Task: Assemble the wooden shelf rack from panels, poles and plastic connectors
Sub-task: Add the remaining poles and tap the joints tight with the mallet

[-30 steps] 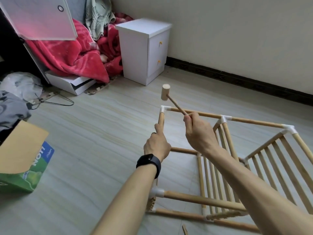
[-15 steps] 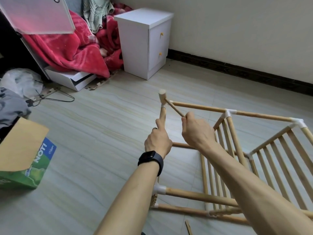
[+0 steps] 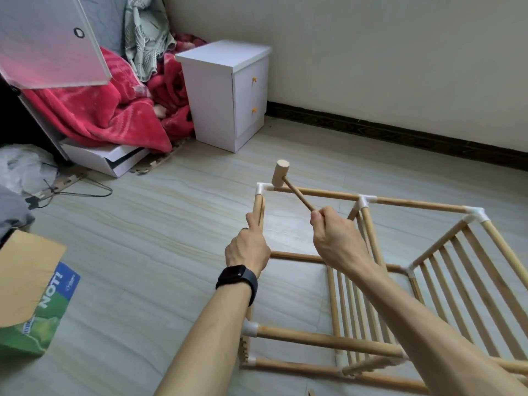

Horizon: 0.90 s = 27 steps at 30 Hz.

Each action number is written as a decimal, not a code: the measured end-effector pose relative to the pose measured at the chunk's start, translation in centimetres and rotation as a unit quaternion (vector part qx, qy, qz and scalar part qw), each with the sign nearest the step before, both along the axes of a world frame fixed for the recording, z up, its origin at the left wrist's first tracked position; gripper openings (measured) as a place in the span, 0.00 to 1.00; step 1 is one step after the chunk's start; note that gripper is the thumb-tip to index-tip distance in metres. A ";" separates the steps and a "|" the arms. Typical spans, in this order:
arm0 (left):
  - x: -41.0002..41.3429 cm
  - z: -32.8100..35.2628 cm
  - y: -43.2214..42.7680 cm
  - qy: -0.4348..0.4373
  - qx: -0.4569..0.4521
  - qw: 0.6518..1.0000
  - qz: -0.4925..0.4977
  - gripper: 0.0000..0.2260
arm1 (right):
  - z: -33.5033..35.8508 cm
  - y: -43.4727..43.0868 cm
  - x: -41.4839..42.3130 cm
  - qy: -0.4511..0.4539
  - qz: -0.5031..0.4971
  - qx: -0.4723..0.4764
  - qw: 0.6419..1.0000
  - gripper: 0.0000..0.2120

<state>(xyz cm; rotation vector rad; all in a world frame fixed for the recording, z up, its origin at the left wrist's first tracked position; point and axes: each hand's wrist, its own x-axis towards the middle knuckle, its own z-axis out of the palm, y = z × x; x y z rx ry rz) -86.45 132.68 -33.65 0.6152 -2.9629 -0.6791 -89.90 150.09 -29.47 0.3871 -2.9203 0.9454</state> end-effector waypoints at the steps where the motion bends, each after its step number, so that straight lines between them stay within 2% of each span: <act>1: -0.3 0.1 -0.3 -0.003 -0.009 1.000 -0.007 0.16 | 0.0 1.6 0.2 -0.004 -0.011 -0.011 1.000 0.15; 3: -1.0 0.4 -0.9 -0.020 -0.053 0.998 -0.017 0.20 | -0.1 5.2 0.7 -0.004 -0.035 -0.024 0.999 0.15; 6: -2.1 0.6 -1.4 -0.049 -0.235 0.969 -0.057 0.32 | 0.0 10.8 1.6 0.003 -0.075 -0.023 0.997 0.13; 7: -2.4 0.8 -1.0 -0.053 -0.283 0.954 -0.081 0.32 | 0.2 12.3 1.7 0.002 -0.086 -0.030 0.996 0.12; 9: -3.1 1.3 1.5 -0.041 -0.298 0.946 -0.123 0.29 | 0.8 14.6 1.8 0.009 -0.093 -0.055 0.994 0.09; 12: -3.7 2.0 8.6 -0.020 -0.156 0.974 -0.165 0.26 | 2.3 16.1 1.0 0.039 -0.109 -0.139 0.984 0.07; 15: -4.7 2.8 16.2 -0.029 -0.005 0.982 -0.187 0.28 | 4.3 16.1 -0.6 0.060 -0.138 -0.238 0.960 0.08; 17: -5.0 2.8 19.7 -0.042 0.067 0.981 -0.179 0.32 | 5.4 15.7 -1.8 0.110 -0.140 -0.222 0.959 0.12; 22: -3.6 0.3 21.4 -0.017 0.150 0.983 -0.101 0.38 | 7.4 13.9 -5.9 0.252 -0.087 -0.188 0.945 0.13; 25: -3.9 -0.2 21.3 -0.022 0.172 0.982 -0.072 0.26 | 8.4 12.5 -8.9 0.331 -0.099 -0.202 0.916 0.14; 27: -4.1 0.0 21.5 -0.012 0.150 0.986 -0.071 0.19 | 6.9 11.3 -10.2 0.323 -0.087 -0.193 0.923 0.14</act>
